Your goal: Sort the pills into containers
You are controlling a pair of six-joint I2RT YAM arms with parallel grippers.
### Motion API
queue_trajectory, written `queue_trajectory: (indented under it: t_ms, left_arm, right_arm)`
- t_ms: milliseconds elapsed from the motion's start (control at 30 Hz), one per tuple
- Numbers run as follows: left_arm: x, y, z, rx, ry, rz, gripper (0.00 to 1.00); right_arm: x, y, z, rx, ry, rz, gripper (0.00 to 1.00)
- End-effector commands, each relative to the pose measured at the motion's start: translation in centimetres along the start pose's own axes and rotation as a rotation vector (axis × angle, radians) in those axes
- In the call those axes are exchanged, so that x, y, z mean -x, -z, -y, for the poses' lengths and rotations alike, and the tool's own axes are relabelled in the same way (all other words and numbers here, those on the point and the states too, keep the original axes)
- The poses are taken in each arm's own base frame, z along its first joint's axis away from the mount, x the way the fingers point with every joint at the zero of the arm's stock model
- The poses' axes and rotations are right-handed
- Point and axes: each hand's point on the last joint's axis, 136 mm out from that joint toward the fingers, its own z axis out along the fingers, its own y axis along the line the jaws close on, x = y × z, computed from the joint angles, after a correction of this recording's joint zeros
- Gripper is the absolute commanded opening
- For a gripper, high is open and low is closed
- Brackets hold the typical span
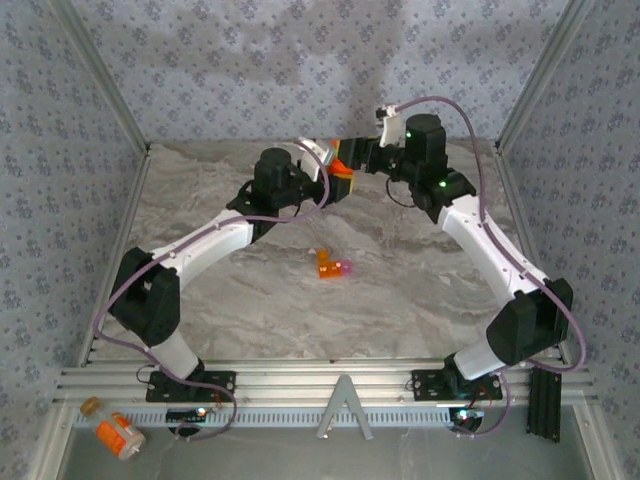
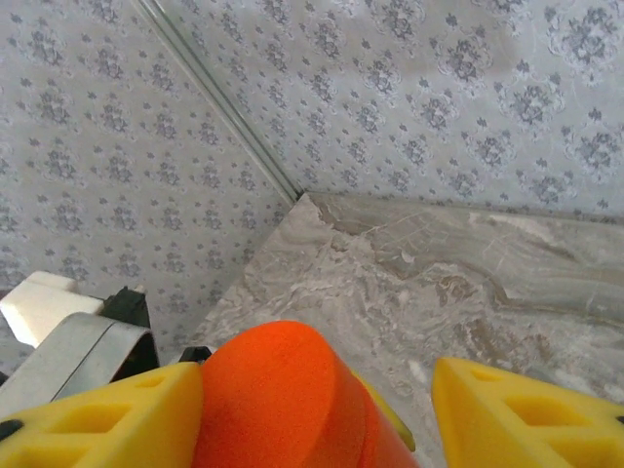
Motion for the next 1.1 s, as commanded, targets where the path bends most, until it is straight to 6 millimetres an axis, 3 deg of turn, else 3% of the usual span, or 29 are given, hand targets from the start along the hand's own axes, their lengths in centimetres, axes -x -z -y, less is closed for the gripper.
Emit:
queue_trajectory:
  t_ms: [0,133,267,467,667,1067]
  left_arm:
    - [5.2,1.5,2.8,-0.104,-0.090,0.124,0.00]
    - [5.2,2.6,2.7,-0.175,-0.095,0.100,0.00]
    - [5.2,3.7,3.7,-0.281,-0.126,0.064,0.00]
    - [4.9,4.6,5.4,-0.444,-0.133,-0.009,0.00]
    - [4.8,4.9,6.5,-0.530,-0.124,-0.047,0.00]
    - [4.5,4.8,6.7,-0.552,-0.111,-0.064,0.00]
  right_arm:
    - [1.9,3.0,-1.9,0.082,0.008,0.031,0.73]
    - [3.6,5.9,-2.3,0.113,0.048,0.067,0.82]
    - [4.2,7.2,-3.2,0.182,0.083,0.037,0.86]
    - [2.9,6.2,-5.7,0.353,0.106,-0.122,0.89]
    - [1.6,4.9,-7.3,0.399,0.148,-0.201,0.89]
    - [0.6,4.1,-7.7,0.419,0.146,-0.238,0.80]
